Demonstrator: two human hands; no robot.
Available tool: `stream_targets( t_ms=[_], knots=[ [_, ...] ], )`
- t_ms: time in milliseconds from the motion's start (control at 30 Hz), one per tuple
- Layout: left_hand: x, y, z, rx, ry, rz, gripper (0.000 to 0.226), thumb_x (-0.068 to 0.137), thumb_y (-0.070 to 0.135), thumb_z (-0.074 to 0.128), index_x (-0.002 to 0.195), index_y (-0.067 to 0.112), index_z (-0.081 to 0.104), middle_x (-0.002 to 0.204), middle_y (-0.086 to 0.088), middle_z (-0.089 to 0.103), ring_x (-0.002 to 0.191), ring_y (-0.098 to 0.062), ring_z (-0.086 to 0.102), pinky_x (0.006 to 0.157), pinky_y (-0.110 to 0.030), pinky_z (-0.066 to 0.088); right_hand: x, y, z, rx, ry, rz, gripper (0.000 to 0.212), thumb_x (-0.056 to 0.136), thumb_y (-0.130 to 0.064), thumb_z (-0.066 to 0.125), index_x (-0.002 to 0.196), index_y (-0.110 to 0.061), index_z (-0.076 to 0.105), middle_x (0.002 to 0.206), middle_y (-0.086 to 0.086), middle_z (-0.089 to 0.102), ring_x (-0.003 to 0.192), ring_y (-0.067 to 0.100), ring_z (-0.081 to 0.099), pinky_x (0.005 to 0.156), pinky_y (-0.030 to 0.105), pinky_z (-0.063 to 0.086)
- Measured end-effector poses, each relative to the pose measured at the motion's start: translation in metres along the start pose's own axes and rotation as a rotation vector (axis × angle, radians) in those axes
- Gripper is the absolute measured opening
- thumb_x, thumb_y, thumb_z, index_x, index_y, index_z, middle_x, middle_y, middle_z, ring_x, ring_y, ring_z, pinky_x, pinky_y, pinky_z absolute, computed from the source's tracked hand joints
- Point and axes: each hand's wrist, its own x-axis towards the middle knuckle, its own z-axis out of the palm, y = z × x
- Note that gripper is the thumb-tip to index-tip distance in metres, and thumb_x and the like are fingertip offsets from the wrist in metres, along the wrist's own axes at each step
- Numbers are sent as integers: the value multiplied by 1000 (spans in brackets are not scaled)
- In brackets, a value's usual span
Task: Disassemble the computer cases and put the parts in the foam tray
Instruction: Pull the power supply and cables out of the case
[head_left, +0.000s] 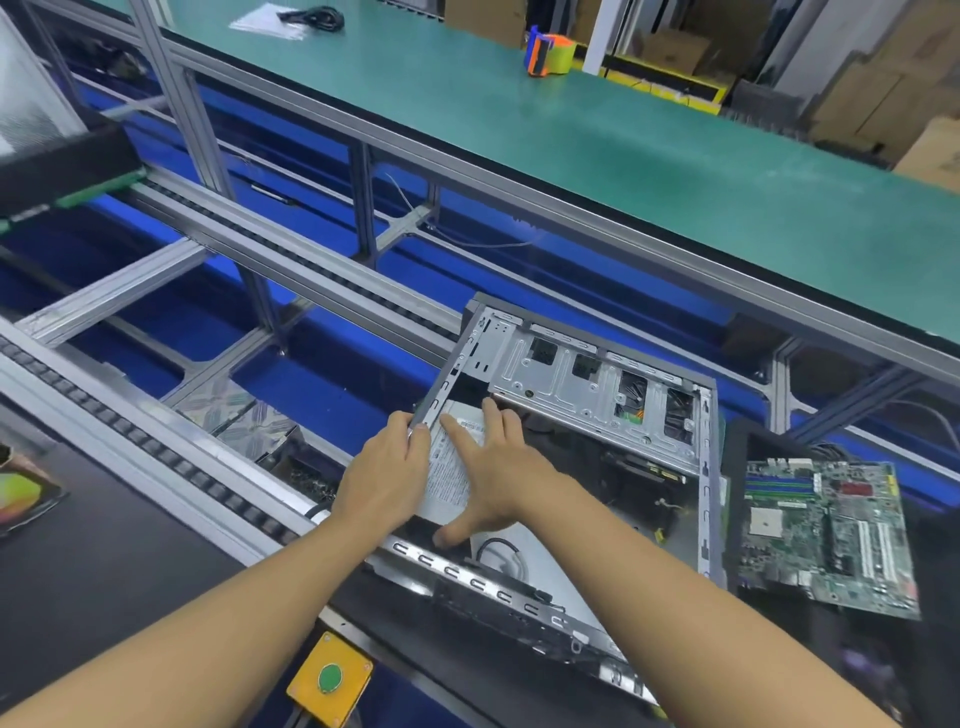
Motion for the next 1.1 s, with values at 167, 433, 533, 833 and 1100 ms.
stream_targets(
  t_ms=[167,433,533,833,1100],
  knots=[
    [0,-5,1,-29,-15,0,29,100,50,24,100,32,47,83,3,62,73,-19,60,62,-39,44,3,-14,-1,-63,-43,60,144,62,-74,76,153,-32,-27,155,22,-38,146,43,-28,121,61,10],
    [0,-7,2,-37,0,4,32,98,50,23,99,31,48,83,2,62,75,-21,59,69,-42,48,-21,28,18,294,160,-24,137,54,-63,79,152,-43,-14,161,4,-12,149,30,-18,118,54,22],
    [1,-6,2,-19,-5,1,31,99,48,24,98,29,48,81,1,62,73,-22,59,66,-41,48,-34,53,23,458,195,80,138,51,-71,76,150,-49,-17,159,1,0,147,29,-2,116,56,25],
    [-7,-2,4,155,38,98,36,102,47,24,119,24,45,92,4,62,81,-23,61,77,-47,52,-44,30,33,255,136,167,138,53,-85,63,150,-44,-27,157,-11,-36,148,40,-11,106,54,41],
    [-9,-4,3,141,50,102,36,102,45,25,122,26,48,89,9,60,77,-18,59,67,-39,45,-39,41,8,-71,34,-89,149,56,-87,68,155,-21,-22,155,-1,-43,147,32,-31,119,53,-10]
  ],
)
